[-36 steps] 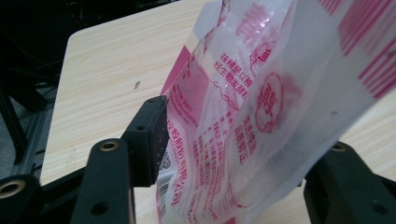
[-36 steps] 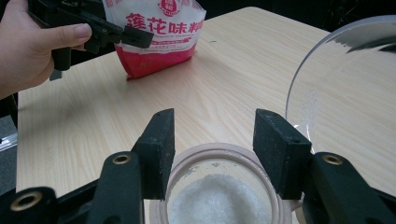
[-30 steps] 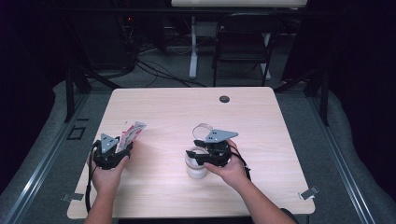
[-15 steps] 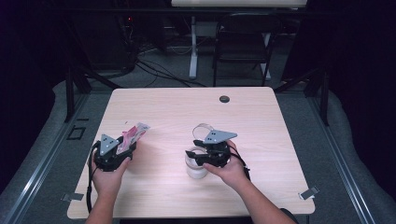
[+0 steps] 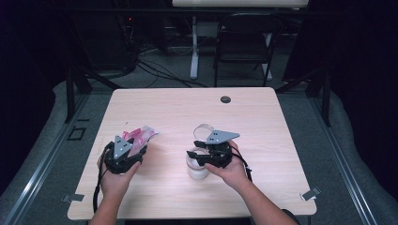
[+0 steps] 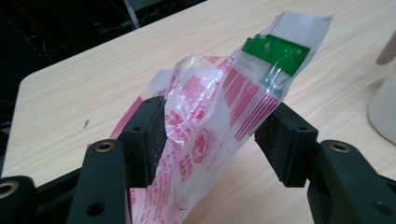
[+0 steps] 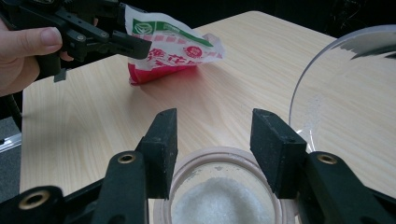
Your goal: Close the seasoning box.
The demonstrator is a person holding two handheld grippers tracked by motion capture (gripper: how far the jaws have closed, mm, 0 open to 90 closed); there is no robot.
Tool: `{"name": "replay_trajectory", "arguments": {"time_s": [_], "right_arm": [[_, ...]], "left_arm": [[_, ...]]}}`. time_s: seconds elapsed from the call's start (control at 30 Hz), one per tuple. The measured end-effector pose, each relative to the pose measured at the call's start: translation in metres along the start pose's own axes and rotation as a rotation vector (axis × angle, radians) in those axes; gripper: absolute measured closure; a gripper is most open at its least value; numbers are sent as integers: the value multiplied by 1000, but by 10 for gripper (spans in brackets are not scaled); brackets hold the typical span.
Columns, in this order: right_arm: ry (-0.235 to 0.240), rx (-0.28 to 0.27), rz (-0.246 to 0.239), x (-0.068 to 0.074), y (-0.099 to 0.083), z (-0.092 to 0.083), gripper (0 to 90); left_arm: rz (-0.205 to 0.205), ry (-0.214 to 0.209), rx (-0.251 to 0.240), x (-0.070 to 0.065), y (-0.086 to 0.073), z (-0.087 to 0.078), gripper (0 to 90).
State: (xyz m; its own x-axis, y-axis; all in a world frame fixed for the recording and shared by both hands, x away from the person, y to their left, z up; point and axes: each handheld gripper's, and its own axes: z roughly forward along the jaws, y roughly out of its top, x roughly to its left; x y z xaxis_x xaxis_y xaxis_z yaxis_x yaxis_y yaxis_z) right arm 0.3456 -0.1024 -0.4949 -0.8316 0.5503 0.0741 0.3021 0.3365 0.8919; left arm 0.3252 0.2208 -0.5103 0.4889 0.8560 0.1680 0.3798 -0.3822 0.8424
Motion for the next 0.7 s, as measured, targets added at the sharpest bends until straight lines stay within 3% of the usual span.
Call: {"name": "replay_trajectory", "arguments": {"time_s": [0.4, 0.7], "right_arm": [[7, 11, 0, 1, -1, 0, 513], [0, -8, 4, 2, 0, -9, 515]], "left_arm": [[1, -49, 16, -8, 6, 5, 446], [35, -74, 18, -17, 12, 9, 448]]}}
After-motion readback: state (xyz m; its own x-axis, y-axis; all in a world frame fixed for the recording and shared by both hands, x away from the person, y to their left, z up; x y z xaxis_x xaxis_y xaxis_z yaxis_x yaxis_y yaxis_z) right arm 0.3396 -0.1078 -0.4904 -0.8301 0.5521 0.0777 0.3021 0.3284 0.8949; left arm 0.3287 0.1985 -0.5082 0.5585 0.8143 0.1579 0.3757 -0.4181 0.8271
